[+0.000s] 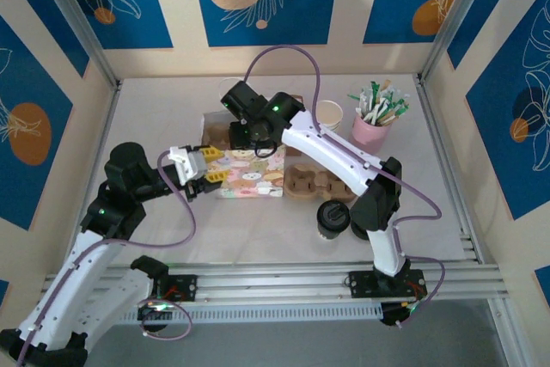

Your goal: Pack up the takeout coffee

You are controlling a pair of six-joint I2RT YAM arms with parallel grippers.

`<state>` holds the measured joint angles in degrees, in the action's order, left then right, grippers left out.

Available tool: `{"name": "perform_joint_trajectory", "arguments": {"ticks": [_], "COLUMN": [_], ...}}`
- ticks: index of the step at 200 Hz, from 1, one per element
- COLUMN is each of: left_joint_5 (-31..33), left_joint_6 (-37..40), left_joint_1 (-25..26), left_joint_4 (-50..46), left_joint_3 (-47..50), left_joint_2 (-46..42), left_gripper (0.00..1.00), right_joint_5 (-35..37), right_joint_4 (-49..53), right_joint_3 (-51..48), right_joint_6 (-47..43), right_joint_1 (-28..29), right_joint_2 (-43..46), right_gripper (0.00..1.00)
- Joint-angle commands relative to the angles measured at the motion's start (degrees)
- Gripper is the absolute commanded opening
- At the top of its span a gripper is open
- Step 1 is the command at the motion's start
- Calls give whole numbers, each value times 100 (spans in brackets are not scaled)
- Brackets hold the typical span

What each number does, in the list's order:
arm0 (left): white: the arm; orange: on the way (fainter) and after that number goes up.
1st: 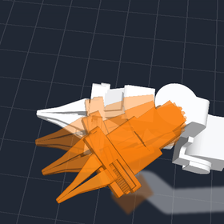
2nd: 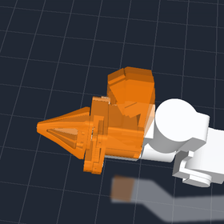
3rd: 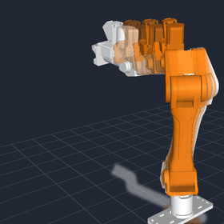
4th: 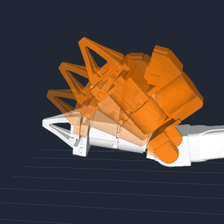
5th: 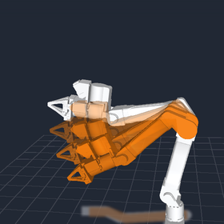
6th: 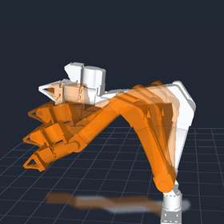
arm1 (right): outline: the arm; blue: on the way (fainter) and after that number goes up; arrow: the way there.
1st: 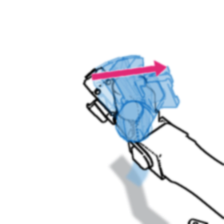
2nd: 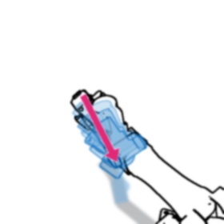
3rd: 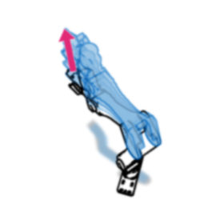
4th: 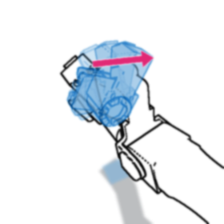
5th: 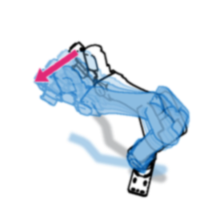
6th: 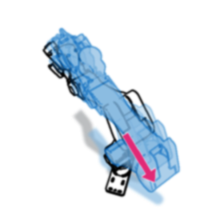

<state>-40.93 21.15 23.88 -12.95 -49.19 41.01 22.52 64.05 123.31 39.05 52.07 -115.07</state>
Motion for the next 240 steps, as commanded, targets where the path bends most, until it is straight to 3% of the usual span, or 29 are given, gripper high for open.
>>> {"name": "perform_joint_trajectory", "arguments": {"ticks": [1, 13, 42, 101, 173, 240], "left_joint_5": [-163, -25, 625, 1609, 2807, 3105], "left_joint_6": [-395, -536, -1041, -1599, -1534, -1623], "left_joint_1": [39, 38, 36, 29, 29, 22], "left_joint_4": [326, 372, 417, -200, -136, -9], "left_joint_3": [75, 72, -63, -633, -442, -267], "left_joint_2": [-74, -119, -173, -28, -63, 2], "left_gripper": [55, 62, 69, 69, 67, 67], "right_joint_5": [350, 393, 591, 701, 653, 406], "right_joint_4": [274, 300, 453, 553, 634, 582], "right_joint_3": [167, 184, 360, 521, 601, 560], "right_joint_6": [24, 57, 150, 233, 226, 278], "right_joint_1": [77, 104, 175, 225, 294, 293], "right_joint_2": [-114, -145, -259, -527, -787, -860], "right_gripper": [46, 46, 45, 46, 46, 47]}}
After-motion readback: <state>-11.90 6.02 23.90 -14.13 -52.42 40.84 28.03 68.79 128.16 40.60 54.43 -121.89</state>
